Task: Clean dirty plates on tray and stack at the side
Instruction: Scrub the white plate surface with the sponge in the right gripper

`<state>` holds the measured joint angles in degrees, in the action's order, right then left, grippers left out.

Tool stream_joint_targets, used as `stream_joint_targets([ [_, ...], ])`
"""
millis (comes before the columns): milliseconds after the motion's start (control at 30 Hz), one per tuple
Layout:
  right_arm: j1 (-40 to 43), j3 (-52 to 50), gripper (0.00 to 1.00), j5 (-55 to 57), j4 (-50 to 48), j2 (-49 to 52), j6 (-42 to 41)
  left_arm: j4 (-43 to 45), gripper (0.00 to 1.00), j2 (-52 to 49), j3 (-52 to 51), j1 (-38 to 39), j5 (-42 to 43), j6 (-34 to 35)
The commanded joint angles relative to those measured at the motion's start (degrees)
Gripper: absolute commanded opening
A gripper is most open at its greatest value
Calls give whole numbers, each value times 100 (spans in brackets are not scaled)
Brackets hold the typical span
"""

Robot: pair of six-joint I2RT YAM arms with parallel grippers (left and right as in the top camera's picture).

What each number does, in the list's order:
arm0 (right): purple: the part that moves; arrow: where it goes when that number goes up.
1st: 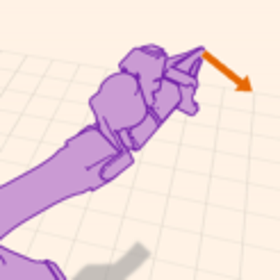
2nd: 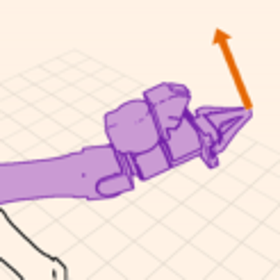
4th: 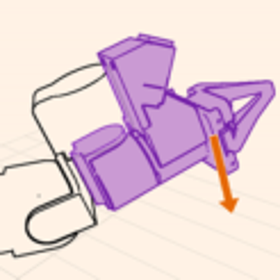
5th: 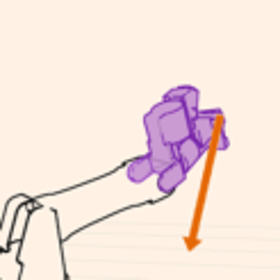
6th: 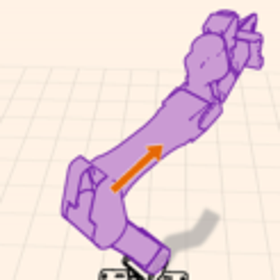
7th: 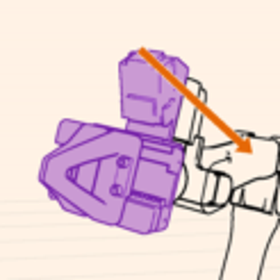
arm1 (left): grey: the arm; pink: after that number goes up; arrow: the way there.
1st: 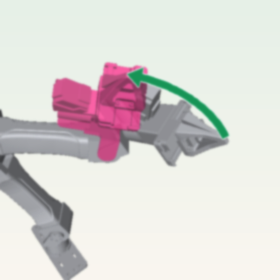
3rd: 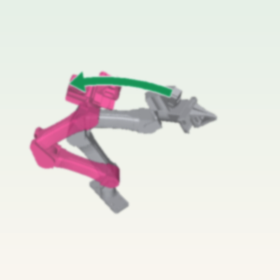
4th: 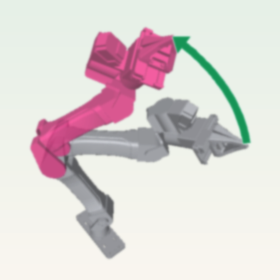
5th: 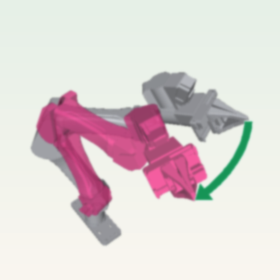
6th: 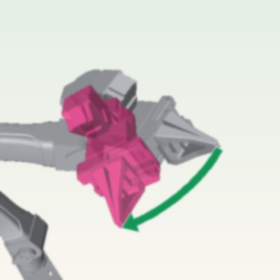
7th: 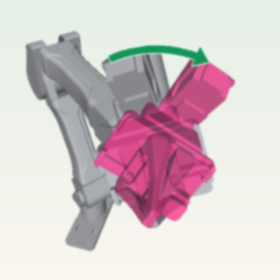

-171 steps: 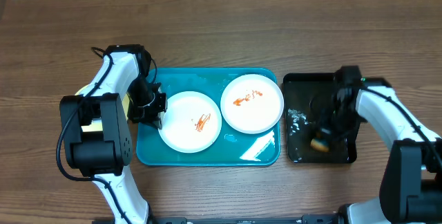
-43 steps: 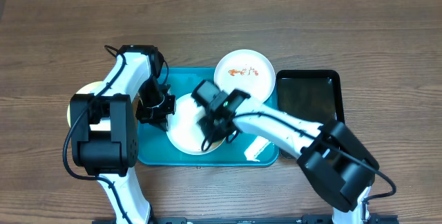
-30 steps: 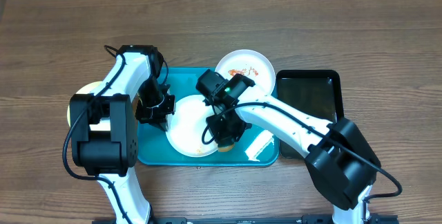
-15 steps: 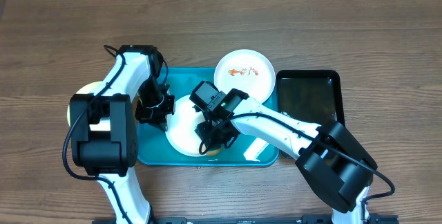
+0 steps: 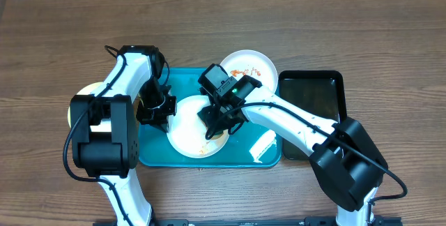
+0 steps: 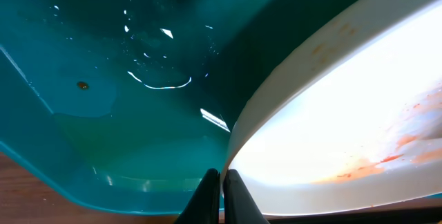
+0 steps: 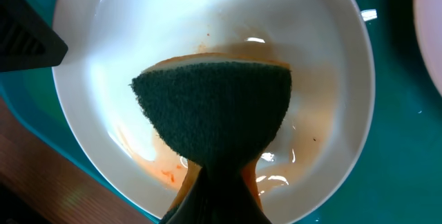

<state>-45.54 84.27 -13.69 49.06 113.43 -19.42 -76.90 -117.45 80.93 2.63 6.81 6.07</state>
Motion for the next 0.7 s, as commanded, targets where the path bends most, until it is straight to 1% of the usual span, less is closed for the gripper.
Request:
stream_joint_targets([
  [0, -162, 52, 4, -33, -92, -186, 37, 4, 4, 98, 22, 2, 7, 42],
  [233, -575, -354, 4, -9, -647, 96, 37, 4, 4, 98, 22, 2, 9, 42],
  [367, -625, -374, 4, 518, -726, 472, 11, 0, 4, 98, 22, 2, 7, 42],
  [567, -354, -365, 4, 1445, -629, 612, -52, -2, 4, 98, 22, 2, 7, 39],
  [667, -63, -352, 4, 1622, -610, 597, -52, -2, 4, 98, 22, 2, 7, 39],
])
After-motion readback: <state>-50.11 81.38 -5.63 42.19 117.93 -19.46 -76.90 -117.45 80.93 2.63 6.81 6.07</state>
